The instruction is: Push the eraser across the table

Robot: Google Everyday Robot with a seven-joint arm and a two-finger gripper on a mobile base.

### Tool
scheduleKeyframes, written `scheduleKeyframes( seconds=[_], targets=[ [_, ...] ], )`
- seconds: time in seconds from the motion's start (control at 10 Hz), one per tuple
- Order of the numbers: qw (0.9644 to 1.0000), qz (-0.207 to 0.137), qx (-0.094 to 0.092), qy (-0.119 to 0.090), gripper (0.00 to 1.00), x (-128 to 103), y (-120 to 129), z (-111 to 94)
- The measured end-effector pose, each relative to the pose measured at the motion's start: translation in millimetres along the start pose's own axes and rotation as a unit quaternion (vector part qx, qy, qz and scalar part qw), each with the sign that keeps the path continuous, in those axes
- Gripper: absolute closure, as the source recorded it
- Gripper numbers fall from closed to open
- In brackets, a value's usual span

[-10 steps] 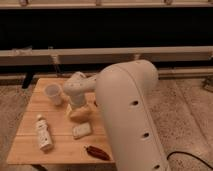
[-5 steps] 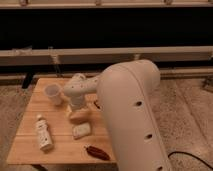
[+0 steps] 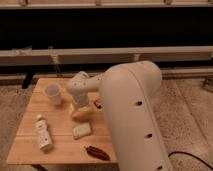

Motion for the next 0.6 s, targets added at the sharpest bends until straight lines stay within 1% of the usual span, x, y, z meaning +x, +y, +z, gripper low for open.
scheduleKeyframes(
  seconds=[0.3, 0.6],
  targets=[
    [0.9999, 0.011, 0.004, 0.008, 0.2, -6.1, -20.5, 3.3],
    [0.9994, 0.024, 0.016, 0.016, 0.2, -8.8, -42.8, 5.6]
  ],
)
